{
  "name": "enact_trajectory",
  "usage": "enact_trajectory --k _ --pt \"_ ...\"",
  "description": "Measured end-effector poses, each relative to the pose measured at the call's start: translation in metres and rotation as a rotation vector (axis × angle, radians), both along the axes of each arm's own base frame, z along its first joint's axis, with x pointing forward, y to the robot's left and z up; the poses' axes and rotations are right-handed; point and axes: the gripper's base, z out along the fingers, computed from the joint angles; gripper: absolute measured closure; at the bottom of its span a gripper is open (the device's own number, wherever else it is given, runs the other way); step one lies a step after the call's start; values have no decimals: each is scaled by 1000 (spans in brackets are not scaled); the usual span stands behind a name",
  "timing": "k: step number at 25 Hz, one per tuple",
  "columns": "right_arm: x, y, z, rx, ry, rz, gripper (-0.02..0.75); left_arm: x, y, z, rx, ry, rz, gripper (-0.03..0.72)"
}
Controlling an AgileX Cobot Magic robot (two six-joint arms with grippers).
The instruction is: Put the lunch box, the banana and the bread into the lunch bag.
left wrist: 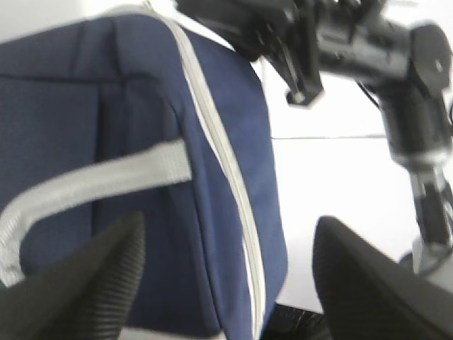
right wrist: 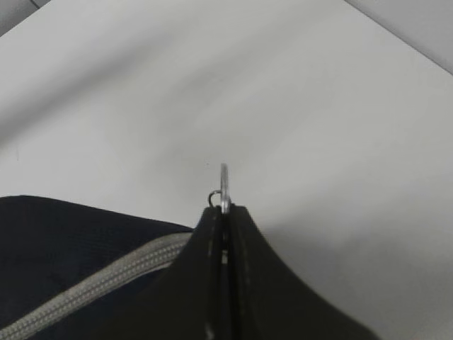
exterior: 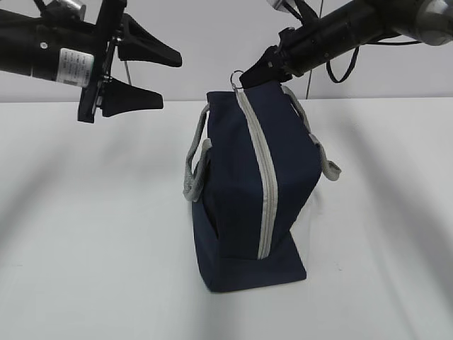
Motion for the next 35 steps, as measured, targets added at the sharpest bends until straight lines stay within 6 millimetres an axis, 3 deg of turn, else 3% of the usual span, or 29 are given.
enact_trajectory --k 9,17,30,35 --pt "0 -1 0 -4 2 -1 754 68 -30 -23 -35 122 16 212" --pt "0 -2 -1 -10 1 -1 754 103 -55 -53 15 206 -13 235" --pt "0 -3 -2 -33 -1 2 754 104 -73 -58 22 203 -11 283" --pt "0 -3 -2 -35 -1 2 754 105 -73 -60 33 202 -10 451"
